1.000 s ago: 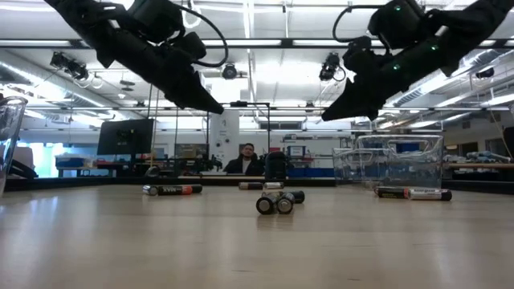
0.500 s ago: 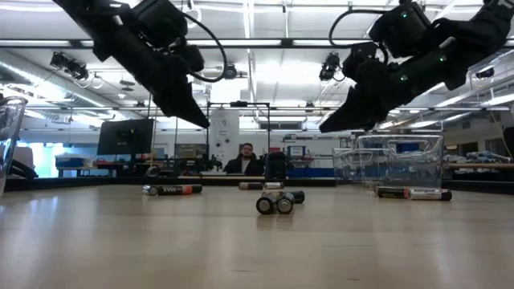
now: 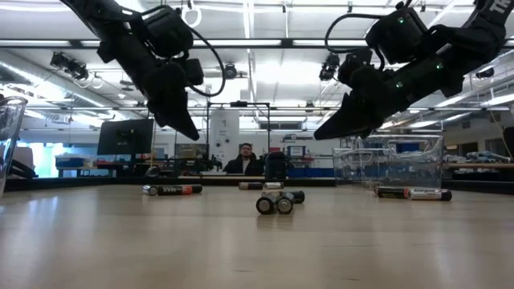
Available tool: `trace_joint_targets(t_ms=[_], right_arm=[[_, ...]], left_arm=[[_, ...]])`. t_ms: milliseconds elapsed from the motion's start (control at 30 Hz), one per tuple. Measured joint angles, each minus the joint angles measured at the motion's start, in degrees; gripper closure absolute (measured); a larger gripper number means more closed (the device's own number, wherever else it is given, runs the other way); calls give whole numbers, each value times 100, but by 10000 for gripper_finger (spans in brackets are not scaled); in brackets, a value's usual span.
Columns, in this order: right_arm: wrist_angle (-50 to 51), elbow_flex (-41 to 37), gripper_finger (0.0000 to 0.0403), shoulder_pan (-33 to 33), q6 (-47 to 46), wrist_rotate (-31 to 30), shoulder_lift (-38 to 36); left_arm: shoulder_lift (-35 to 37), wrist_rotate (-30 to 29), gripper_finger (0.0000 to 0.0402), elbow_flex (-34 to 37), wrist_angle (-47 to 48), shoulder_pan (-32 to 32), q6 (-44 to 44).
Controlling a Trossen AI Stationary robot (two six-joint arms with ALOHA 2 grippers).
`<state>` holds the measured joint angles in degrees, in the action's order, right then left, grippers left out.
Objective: Sort batteries
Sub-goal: Put the white battery into the bottom right transparent bin
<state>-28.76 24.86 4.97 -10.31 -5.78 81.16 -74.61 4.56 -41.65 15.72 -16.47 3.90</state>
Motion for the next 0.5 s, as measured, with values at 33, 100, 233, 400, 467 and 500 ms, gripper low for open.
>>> trace_joint_targets(t_ms=[33,100,233,400,467,500], right_arm=[[-10,0,368,1,-9,0,46],[-51,0,371,0,-54,-14,144],[-290,0,379,0,-178,-17,370],[-648,0,382,-14,-304,-17,697],[-775,0,382,-33,-308,-17,816],[-790,2,381,-48,-308,-17,861]], left_arm=[[-36,31,386,0,38,0,86],[-105,57,376,0,100,0,216],[-221,81,346,2,427,4,388],[-267,107,306,2,550,7,473],[-267,112,292,2,534,7,600],[-267,127,285,2,535,7,668]])
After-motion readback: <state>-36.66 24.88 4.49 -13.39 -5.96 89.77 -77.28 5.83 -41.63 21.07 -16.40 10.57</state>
